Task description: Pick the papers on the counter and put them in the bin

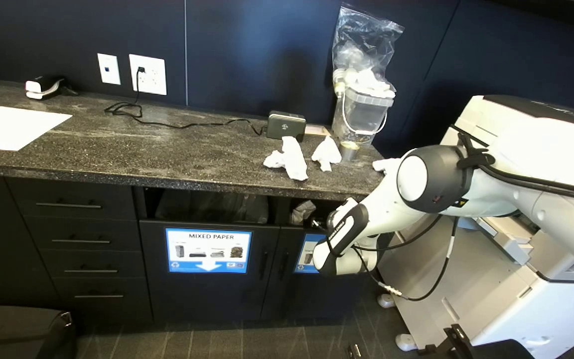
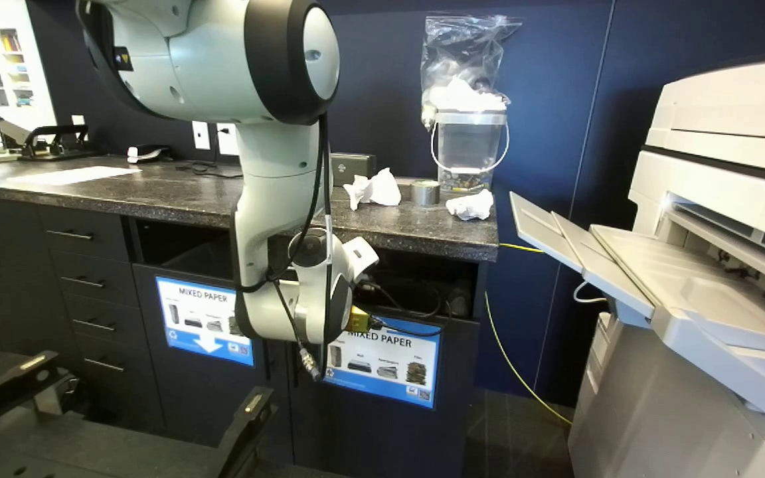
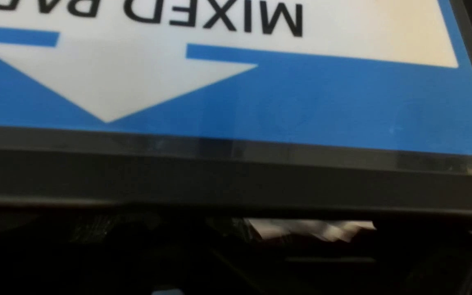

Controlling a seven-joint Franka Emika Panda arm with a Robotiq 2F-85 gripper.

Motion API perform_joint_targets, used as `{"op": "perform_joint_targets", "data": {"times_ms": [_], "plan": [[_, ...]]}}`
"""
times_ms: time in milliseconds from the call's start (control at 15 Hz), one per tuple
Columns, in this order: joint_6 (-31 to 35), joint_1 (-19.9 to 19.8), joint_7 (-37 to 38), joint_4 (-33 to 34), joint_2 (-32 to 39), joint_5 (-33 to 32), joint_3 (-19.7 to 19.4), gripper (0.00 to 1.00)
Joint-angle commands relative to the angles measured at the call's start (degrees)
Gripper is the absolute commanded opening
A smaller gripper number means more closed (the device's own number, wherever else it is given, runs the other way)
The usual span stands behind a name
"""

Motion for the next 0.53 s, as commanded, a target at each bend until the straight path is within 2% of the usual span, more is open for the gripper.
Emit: {"op": "perform_joint_targets", "data": {"times_ms": [0, 67, 200, 467], "plan": [[-1.1, 0.6, -1.5, 2.3, 0.8, 1.8, -1.0, 1.00], [0.7, 0.2, -1.3, 2.2, 0.8, 1.0, -0.6, 1.00], [6.2, -3.3, 1.1, 1.1, 0.7, -3.0, 1.6, 1.00], [14.6, -7.6, 5.1, -1.5, 0.1, -8.1, 2.1, 1.00]]}}
